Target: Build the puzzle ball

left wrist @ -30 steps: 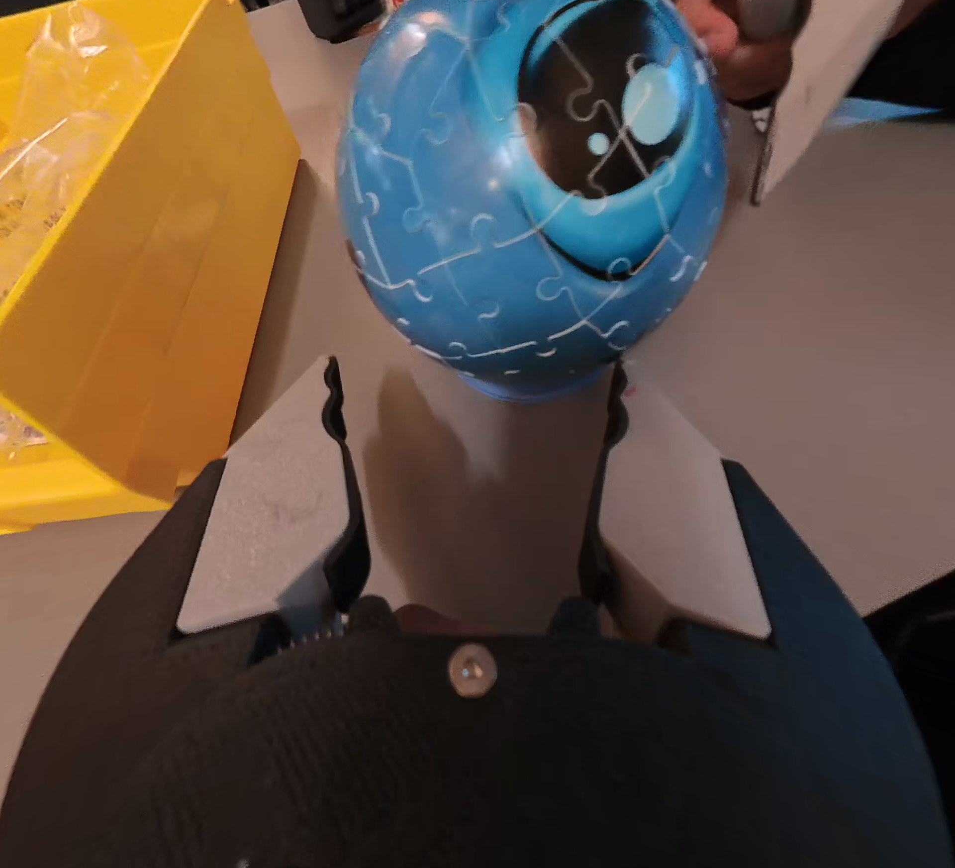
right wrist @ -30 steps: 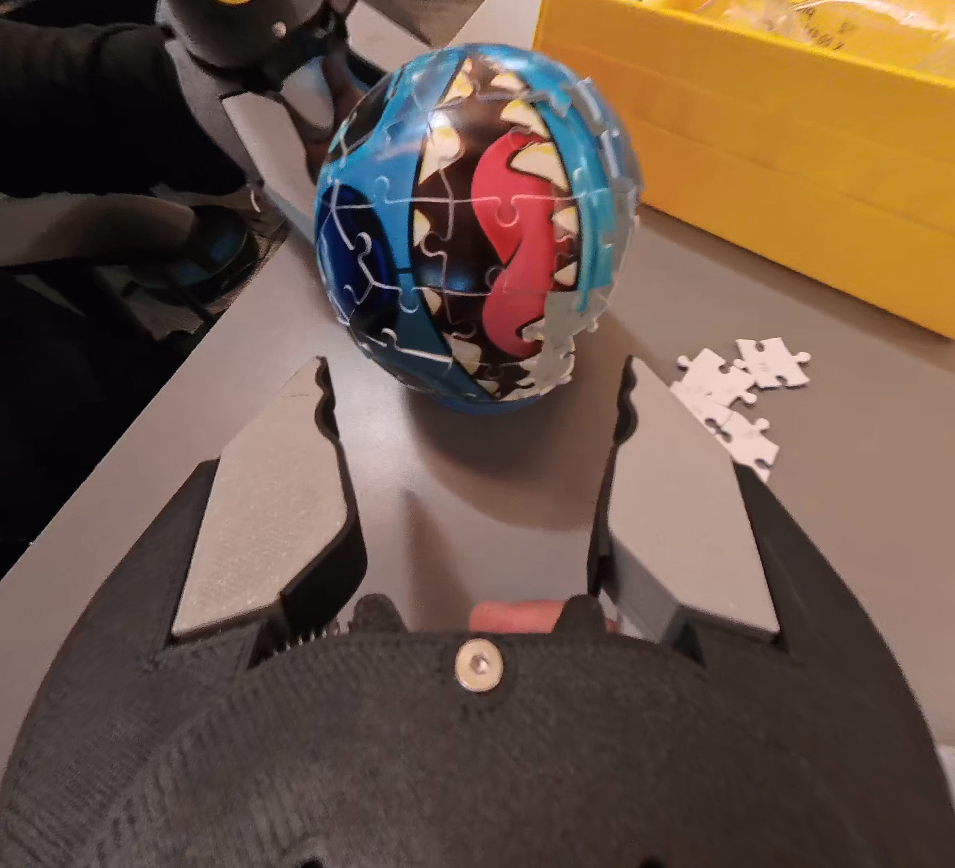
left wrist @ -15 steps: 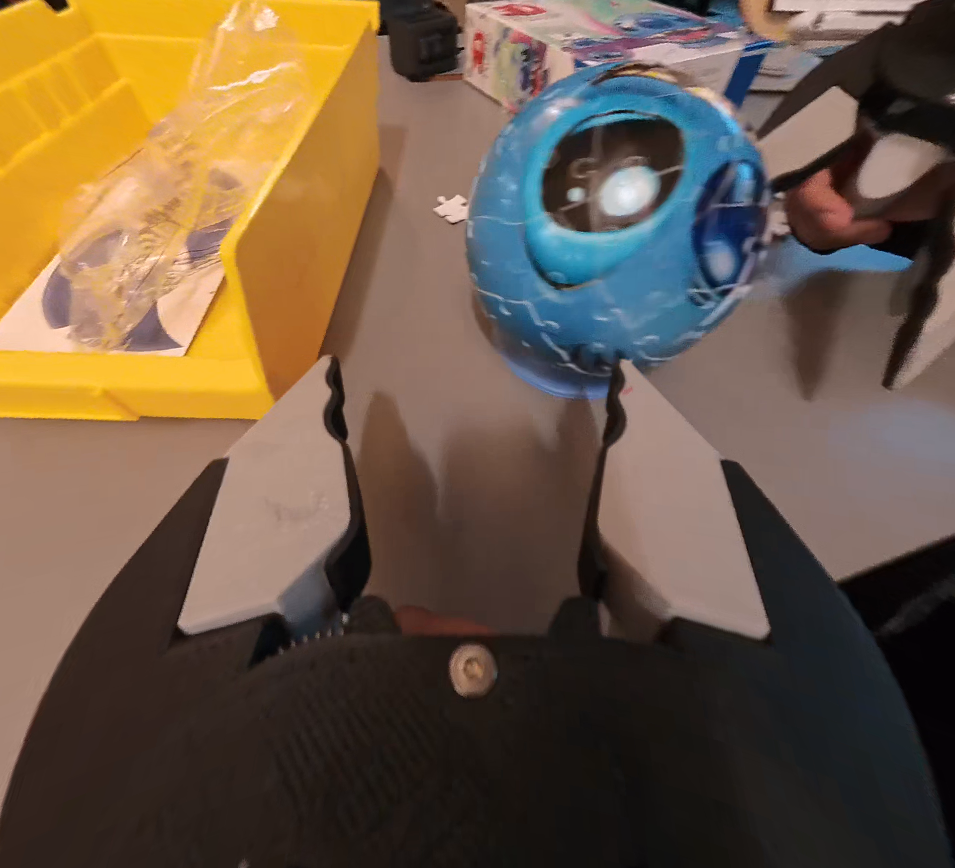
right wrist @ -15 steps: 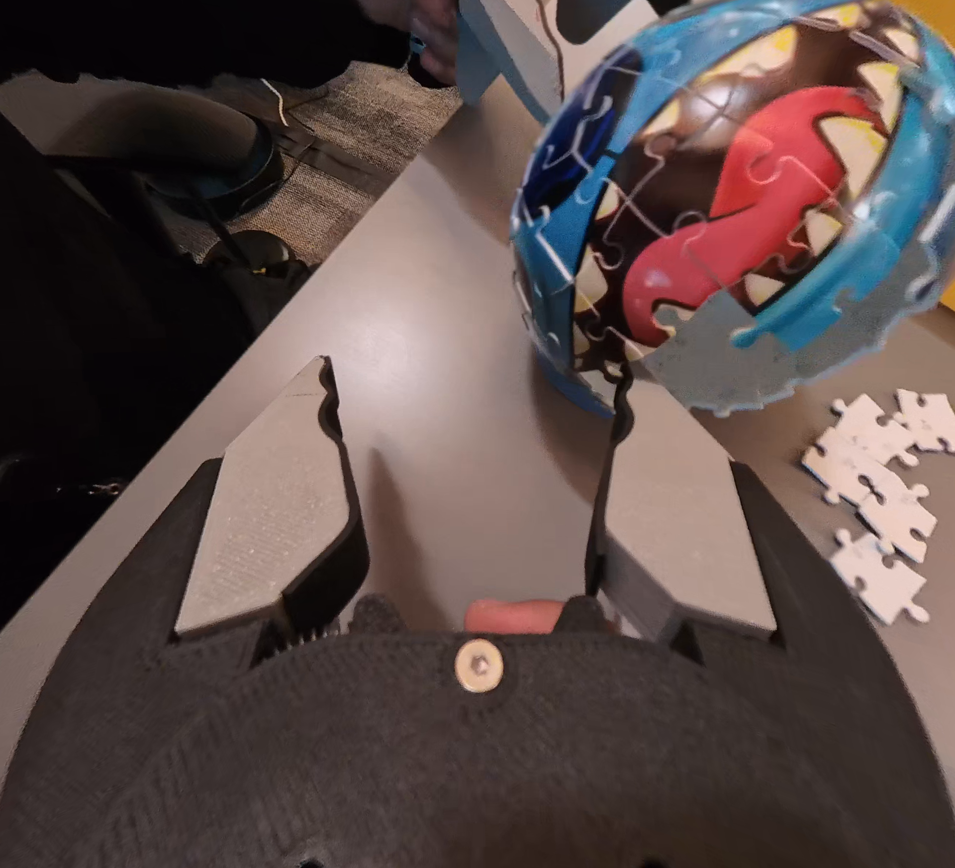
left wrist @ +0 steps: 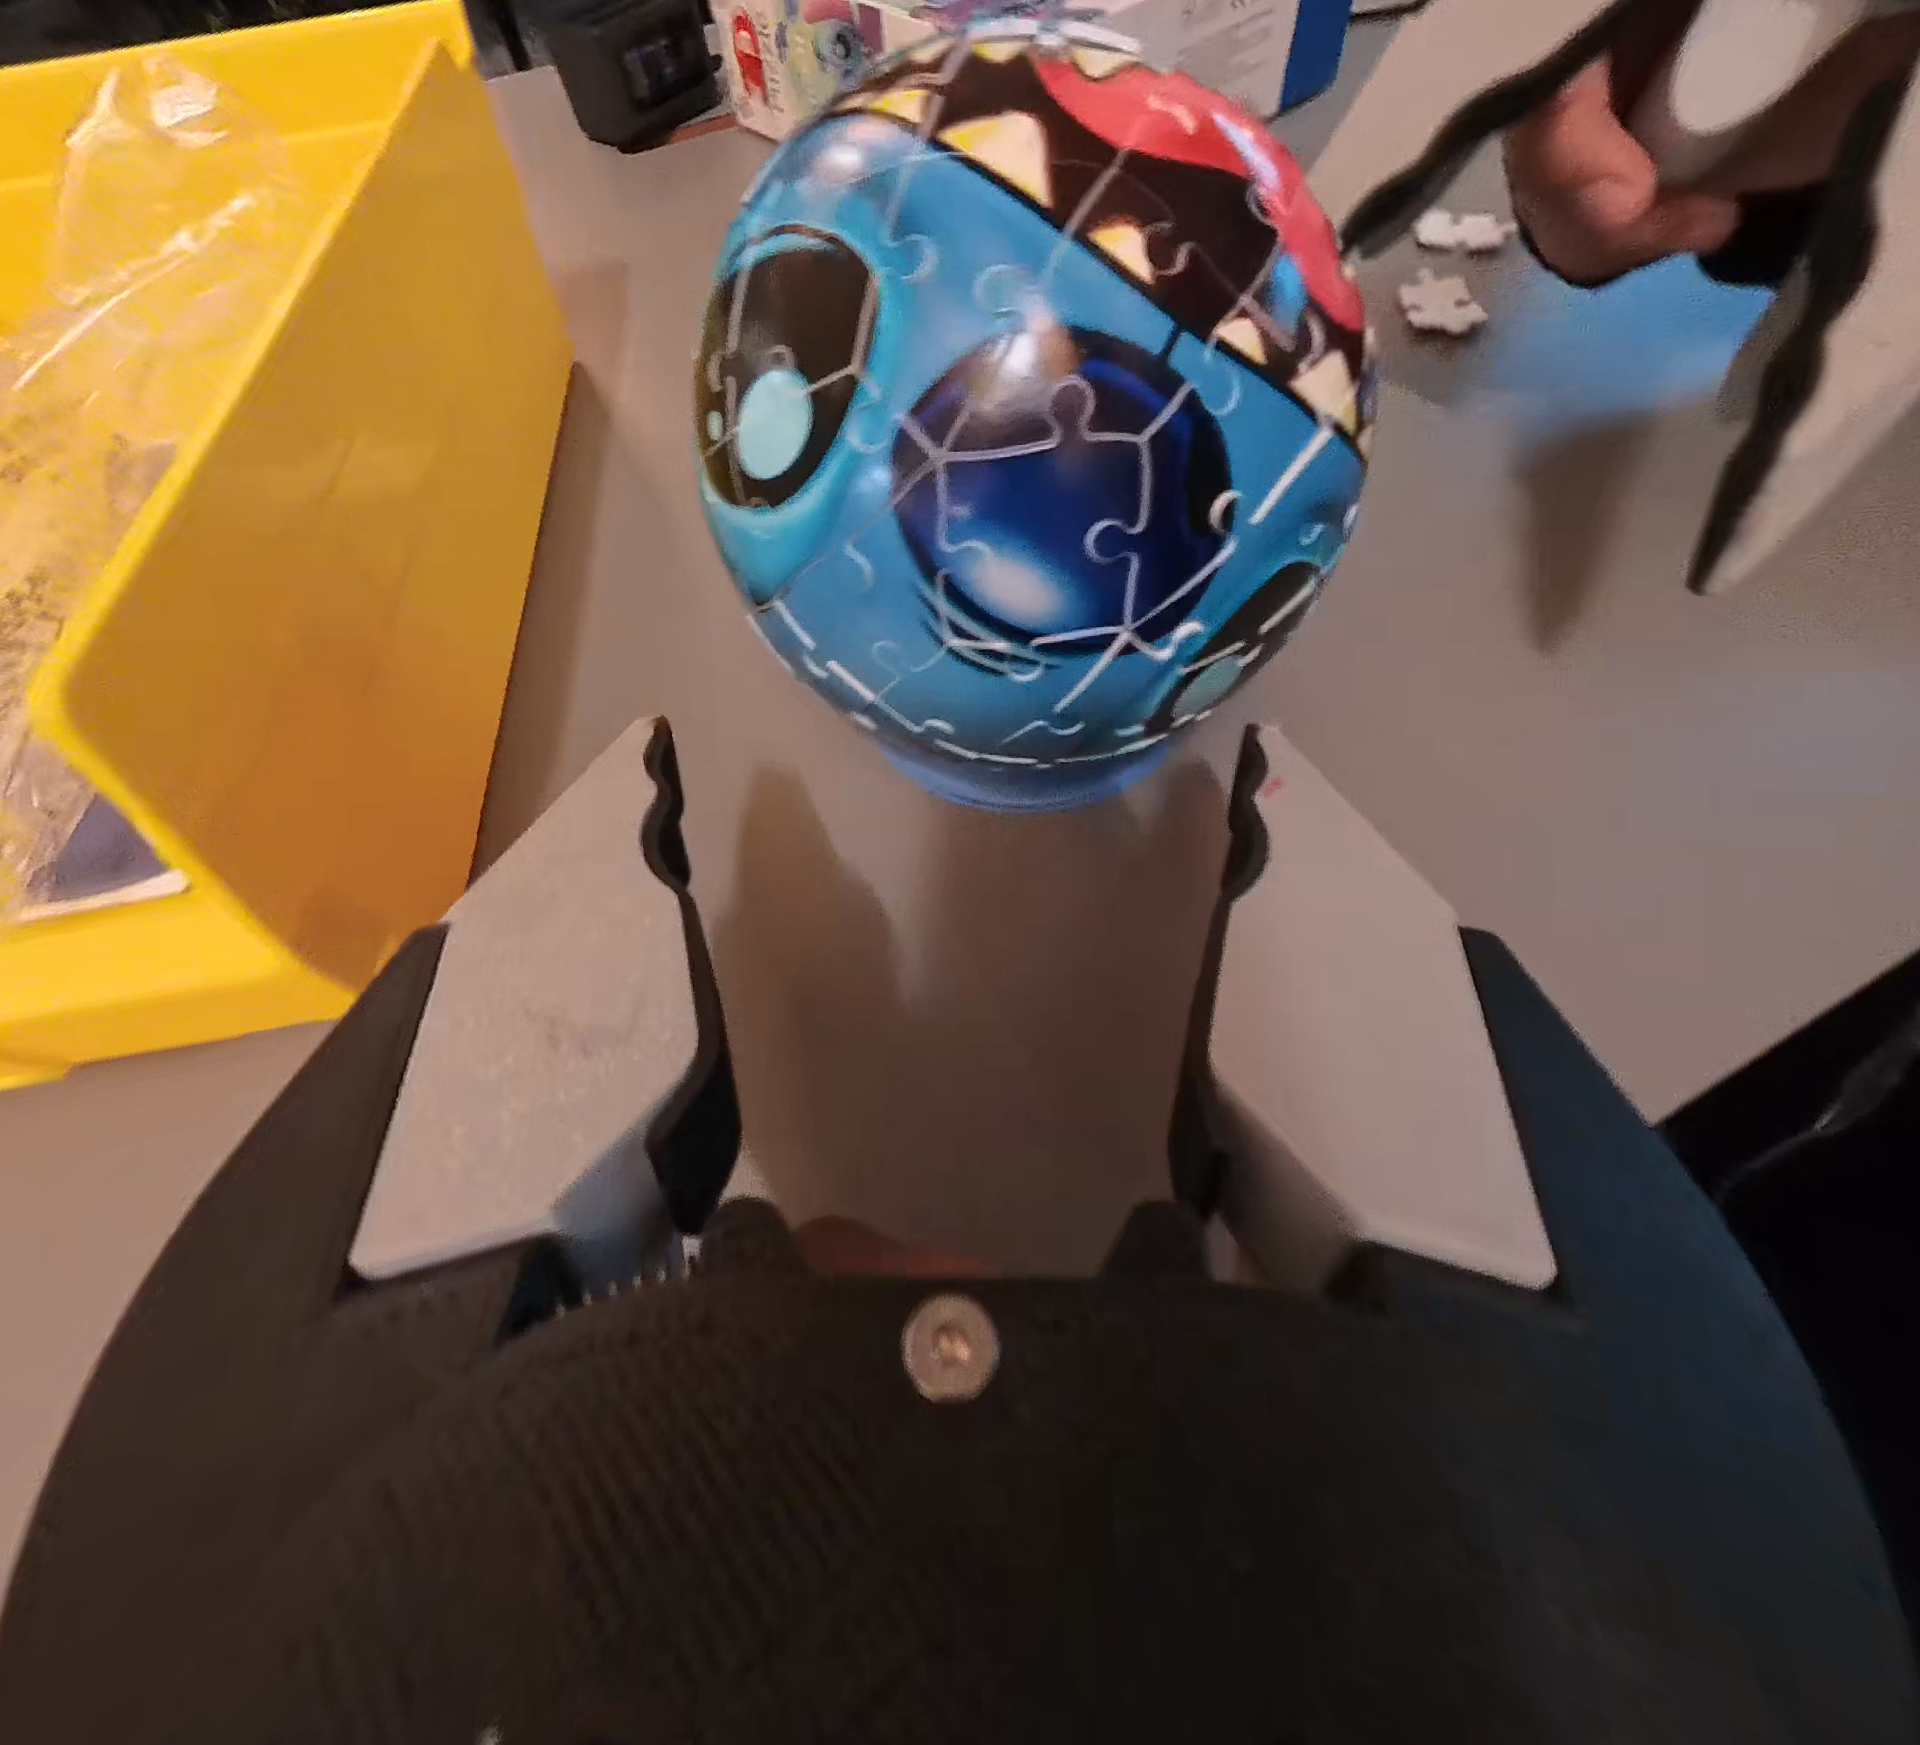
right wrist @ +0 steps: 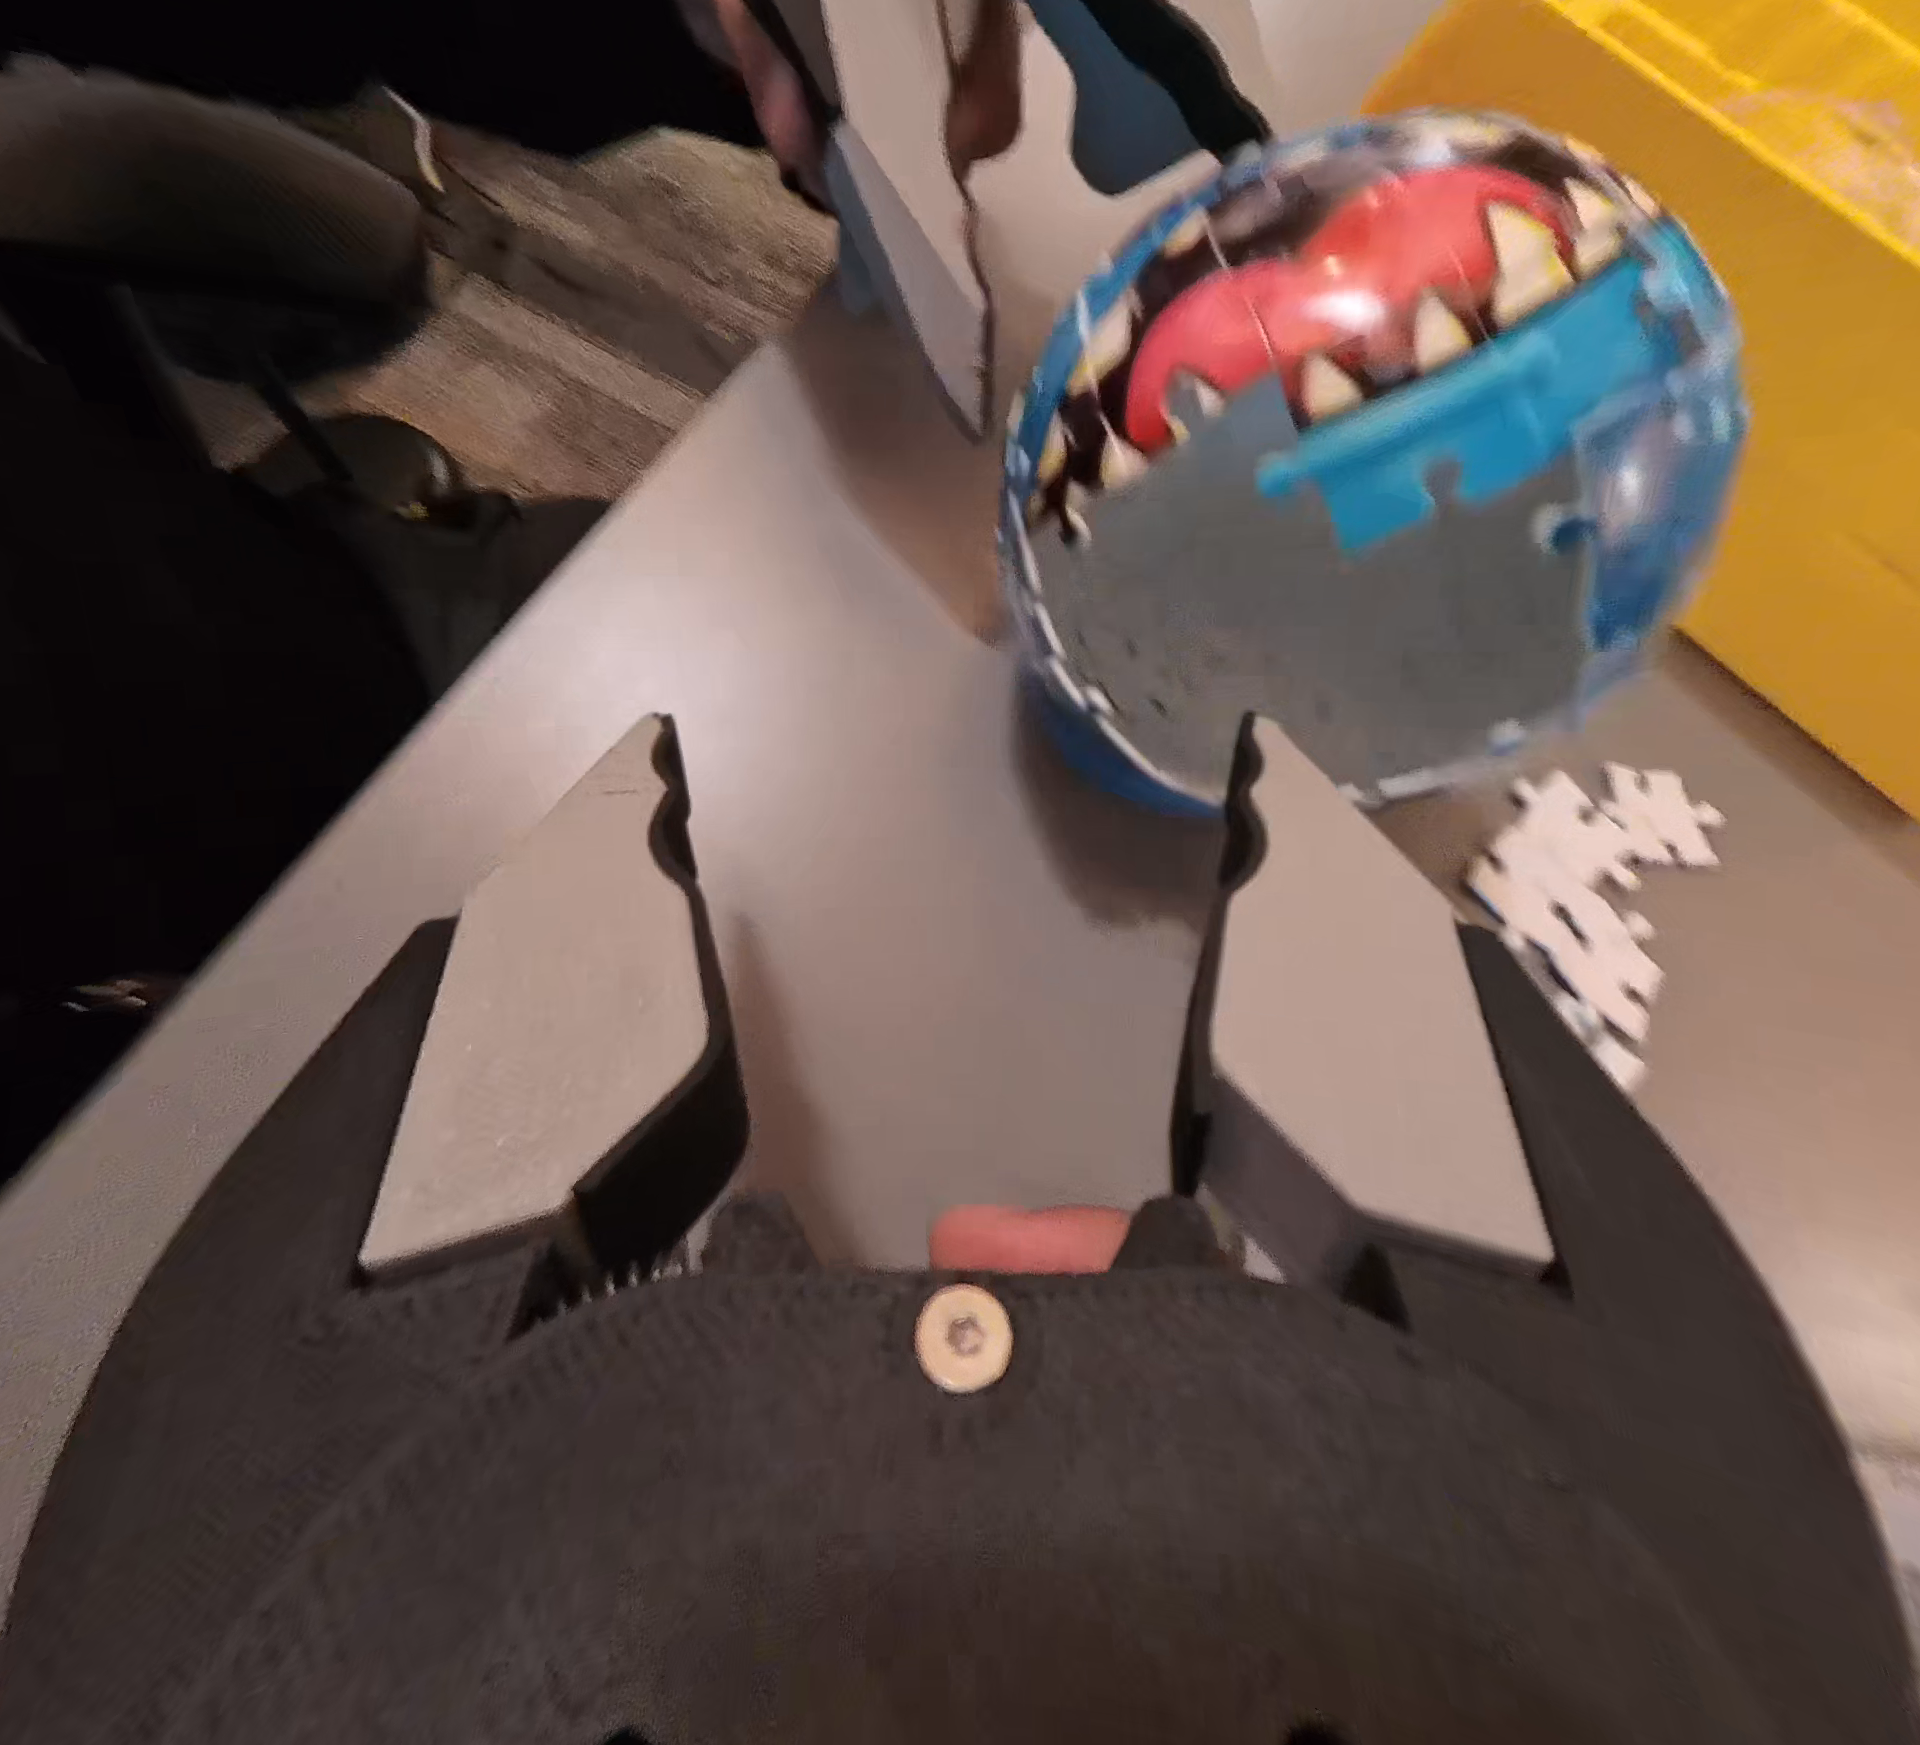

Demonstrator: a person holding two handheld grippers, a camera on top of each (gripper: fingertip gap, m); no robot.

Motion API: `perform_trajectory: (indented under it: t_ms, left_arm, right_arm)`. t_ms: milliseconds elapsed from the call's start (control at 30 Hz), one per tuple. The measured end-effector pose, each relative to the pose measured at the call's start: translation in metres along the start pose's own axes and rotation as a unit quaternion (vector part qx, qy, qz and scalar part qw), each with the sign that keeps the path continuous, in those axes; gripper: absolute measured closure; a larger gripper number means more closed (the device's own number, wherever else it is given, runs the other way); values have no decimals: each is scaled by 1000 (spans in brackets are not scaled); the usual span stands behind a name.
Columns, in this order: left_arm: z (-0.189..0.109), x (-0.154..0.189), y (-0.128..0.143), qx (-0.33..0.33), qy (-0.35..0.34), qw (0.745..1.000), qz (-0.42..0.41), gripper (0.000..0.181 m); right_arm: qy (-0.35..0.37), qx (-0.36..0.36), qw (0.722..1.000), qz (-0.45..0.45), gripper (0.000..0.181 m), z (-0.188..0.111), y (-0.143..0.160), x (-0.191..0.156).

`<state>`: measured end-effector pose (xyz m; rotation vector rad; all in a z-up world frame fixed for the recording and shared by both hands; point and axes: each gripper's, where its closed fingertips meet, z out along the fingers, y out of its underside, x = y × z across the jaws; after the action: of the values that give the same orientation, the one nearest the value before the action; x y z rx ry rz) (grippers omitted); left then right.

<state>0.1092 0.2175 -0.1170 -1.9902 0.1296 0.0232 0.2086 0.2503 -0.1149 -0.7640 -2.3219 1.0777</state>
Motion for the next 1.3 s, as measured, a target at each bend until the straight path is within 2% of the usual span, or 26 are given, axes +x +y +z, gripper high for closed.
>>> perform_trajectory:
  t_ms: [133, 233, 333, 500, 767, 800, 867, 900, 933, 1000, 1067, 1133, 1233, 1300]
  left_arm:
    - [13, 3, 7, -33, 21, 999, 21, 78]
    - [14, 6, -2, -13, 57, 998, 35, 86]
    - [18, -3, -6, -19, 64, 996, 52, 80]
    - [19, -18, -11, -15, 73, 995, 68, 86]
    - [17, -18, -24, 43, 117, 992, 12, 87]
    - [17, -19, -24, 46, 119, 992, 5, 87]
    - [15, -22, -22, 52, 113, 992, -3, 85]
    - [14, -24, -21, 53, 108, 993, -10, 85]
    - [12, -25, -19, 51, 105, 993, -19, 85]
    - [7, -24, -14, 42, 111, 992, -40, 82]
    - [5, -27, -5, 14, 99, 991, -83, 84]
    - [3, -13, 1, -16, 140, 978, -152, 80]
    - [3, -7, 3, -23, 144, 954, -260, 87]
    - [-1, -6, -5, 5, 145, 933, -328, 88]
  right_arm:
    - [21, -29, 997, -61, 76, 3, 18, 7]
    - [-6, -35, 995, -96, 67, 19, 18, 1]
    - [-27, -18, 994, -105, 63, 31, 14, -1]
    - [-16, -23, 993, -110, 64, 47, 17, 7]
    - [-37, -60, 993, -93, 56, 58, 16, 12]
    - [-33, -55, 993, -101, 60, 57, 13, 13]
    - [-1, 9, 992, -123, 92, 42, -8, 14]
    - [3, 43, 992, -119, 97, 30, -19, 10]
    - [1, 67, 992, -104, 99, 16, -25, 7]
    - [-3, 94, 993, -67, 86, -9, -29, 7]
    - [32, 119, 992, -23, 89, -34, -30, 29]
    - [60, 153, 984, 71, 93, -54, -36, 64]
    - [6, 172, 956, 238, 83, -63, -38, 104]
    - [-63, 185, 920, 341, 75, -59, -44, 122]
